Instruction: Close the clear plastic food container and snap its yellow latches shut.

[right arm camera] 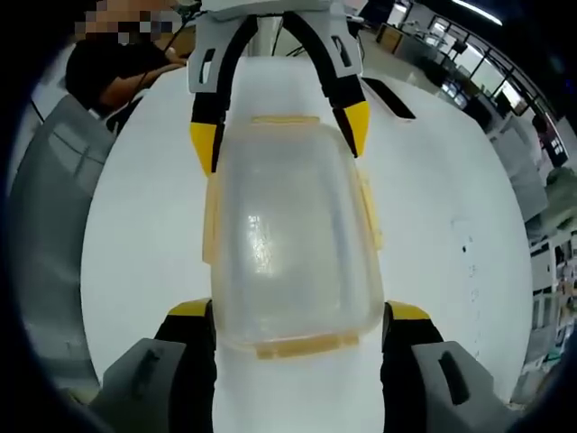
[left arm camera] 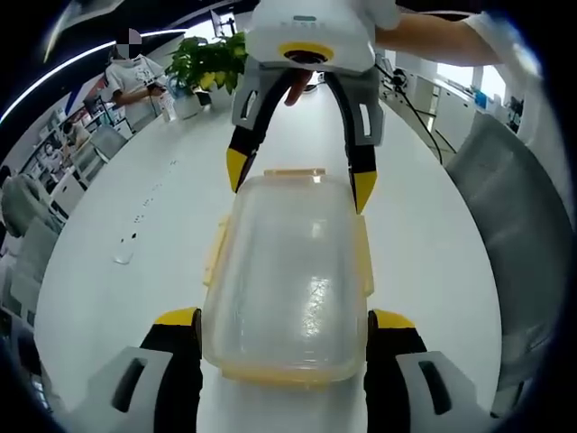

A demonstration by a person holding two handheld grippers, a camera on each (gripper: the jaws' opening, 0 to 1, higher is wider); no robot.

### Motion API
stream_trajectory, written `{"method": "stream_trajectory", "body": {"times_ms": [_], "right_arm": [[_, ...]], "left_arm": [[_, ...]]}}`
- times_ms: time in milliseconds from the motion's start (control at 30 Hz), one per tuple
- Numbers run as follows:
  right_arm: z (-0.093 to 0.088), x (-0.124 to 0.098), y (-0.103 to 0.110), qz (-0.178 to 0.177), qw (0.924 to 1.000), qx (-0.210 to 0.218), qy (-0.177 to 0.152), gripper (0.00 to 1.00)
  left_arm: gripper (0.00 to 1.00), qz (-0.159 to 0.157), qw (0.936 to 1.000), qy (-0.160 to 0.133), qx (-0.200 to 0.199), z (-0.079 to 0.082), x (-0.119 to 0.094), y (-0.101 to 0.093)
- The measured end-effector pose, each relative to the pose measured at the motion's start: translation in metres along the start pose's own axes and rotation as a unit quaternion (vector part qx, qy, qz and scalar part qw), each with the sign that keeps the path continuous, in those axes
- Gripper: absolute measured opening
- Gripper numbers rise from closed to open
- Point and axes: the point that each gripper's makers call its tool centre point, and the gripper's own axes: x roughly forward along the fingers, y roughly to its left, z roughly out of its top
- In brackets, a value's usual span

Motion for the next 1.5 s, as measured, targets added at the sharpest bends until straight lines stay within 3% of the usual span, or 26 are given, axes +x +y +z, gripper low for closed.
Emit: {"method": "stream_trajectory", "body": {"times_ms": [333, 400, 533, 600, 767, 967, 1067, 1200, 1300, 1367, 1433, 1500], "right_arm": [[-0.002, -0.014, -0.005, -0.025, 0.9996, 0.008, 0.004, 0.68], [-0.003, -0.020, -0.006, -0.033, 0.9994, 0.013, 0.004, 0.67], [-0.009, -0.034, -0.005, -0.051, 0.9985, 0.016, 0.012, 0.67], [-0.011, -0.043, -0.004, -0.063, 0.9978, 0.019, 0.011, 0.67], [-0.004, -0.073, 0.004, -0.093, 0.9945, 0.046, -0.016, 0.70], [0.002, -0.106, 0.028, -0.124, 0.9890, 0.062, -0.051, 0.70], [0.000, -0.115, 0.042, -0.134, 0.9863, 0.074, -0.061, 0.71], [0.001, -0.127, 0.059, -0.149, 0.9789, 0.105, -0.093, 0.73], [0.010, -0.139, 0.072, -0.161, 0.9701, 0.114, -0.141, 0.74], [0.014, -0.147, 0.083, -0.164, 0.9632, 0.133, -0.167, 0.75], [0.021, -0.153, 0.096, -0.162, 0.9592, 0.126, -0.195, 0.81], [0.026, -0.157, 0.108, -0.162, 0.9513, 0.137, -0.223, 0.91]], "left_arm": [[0.64, 0.027, 0.9995, 0.013, 0.007, -0.002, -0.013, 0.005], [0.68, 0.028, 0.9996, 0.005, -0.008, -0.001, -0.020, 0.004], [0.74, 0.066, 0.9973, 0.008, -0.031, -0.002, -0.038, 0.007], [0.76, 0.084, 0.9951, -0.014, -0.051, 0.006, -0.047, 0.002], [0.92, 0.065, 0.9845, -0.090, -0.137, 0.029, -0.066, -0.038], [0.96, 0.098, 0.9769, -0.129, -0.140, 0.036, -0.095, -0.072], [0.98, 0.096, 0.9660, -0.167, -0.172, 0.043, -0.104, -0.092], [0.99, 0.101, 0.9579, -0.190, -0.190, 0.041, -0.112, -0.117], [0.99, 0.115, 0.9496, -0.206, -0.207, 0.038, -0.118, -0.132], [0.99, 0.100, 0.9484, -0.212, -0.213, 0.035, -0.117, -0.150], [0.99, 0.096, 0.9465, -0.215, -0.221, 0.033, -0.115, -0.164], [0.98, 0.090, 0.9410, -0.244, -0.216, 0.039, -0.116, -0.178]]}}
